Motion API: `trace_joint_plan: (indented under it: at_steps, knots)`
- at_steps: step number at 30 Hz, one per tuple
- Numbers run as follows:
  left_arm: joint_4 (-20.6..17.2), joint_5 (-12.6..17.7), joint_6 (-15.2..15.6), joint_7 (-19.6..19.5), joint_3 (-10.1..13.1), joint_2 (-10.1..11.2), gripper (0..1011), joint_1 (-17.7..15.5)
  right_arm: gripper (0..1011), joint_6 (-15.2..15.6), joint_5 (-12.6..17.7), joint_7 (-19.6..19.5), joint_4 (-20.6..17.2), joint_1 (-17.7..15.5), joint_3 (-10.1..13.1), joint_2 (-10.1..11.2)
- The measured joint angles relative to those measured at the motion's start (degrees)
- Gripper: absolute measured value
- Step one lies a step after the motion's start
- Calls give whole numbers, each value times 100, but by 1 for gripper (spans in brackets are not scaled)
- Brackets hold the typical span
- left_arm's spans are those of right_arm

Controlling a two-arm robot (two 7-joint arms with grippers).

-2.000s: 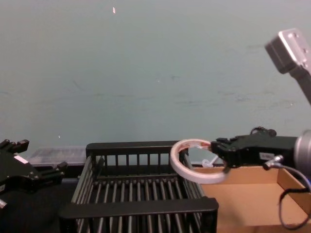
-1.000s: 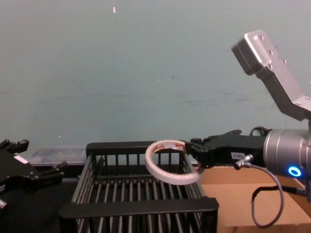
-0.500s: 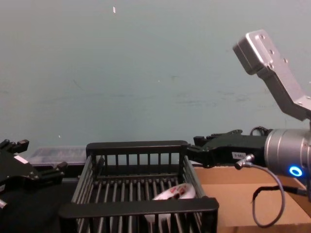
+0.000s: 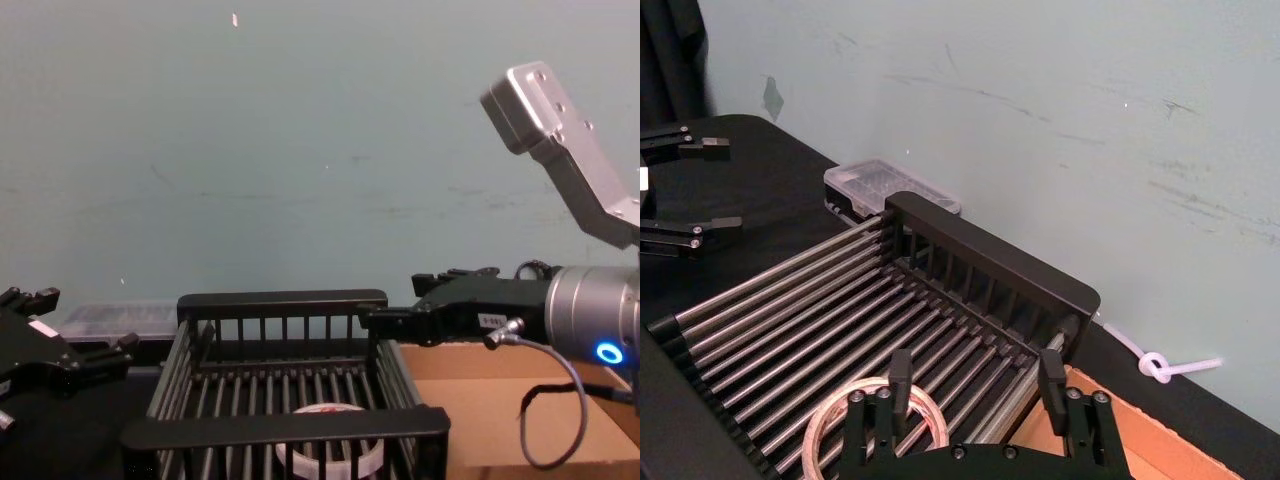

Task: Pick up the white tape and place it into the black box , Pick up the silver tape and place it into the brown box.

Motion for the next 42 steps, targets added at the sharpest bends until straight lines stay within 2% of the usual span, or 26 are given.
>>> trace_joint_plan:
  at_steps: [2, 6, 9, 18, 25, 31, 42]
  knots:
    - [0, 0, 0, 0, 0, 0, 1001, 0, 823, 0, 0, 0, 0, 0, 0, 0]
    - [0, 0, 0, 0, 0, 0, 1001, 0, 961, 0, 0, 0, 0, 0, 0, 0]
    - [0, 0, 0, 0, 0, 0, 1001, 0, 1002, 0, 0, 0, 0, 0, 0, 0]
    - [0, 0, 0, 0, 0, 0, 1001, 0, 1000, 7, -1, -14, -70, -39, 30, 29]
    - [0, 0, 0, 0, 0, 0, 1001, 0, 1000, 119, 74, -40, -347, -197, 145, 139]
    - [0, 0, 0, 0, 0, 0, 1001, 0, 1000, 249, 197, -13, -767, -500, 303, 411]
    - [0, 0, 0, 0, 0, 0, 1001, 0, 1000, 366, 516, 164, -1901, -1482, 667, 1238]
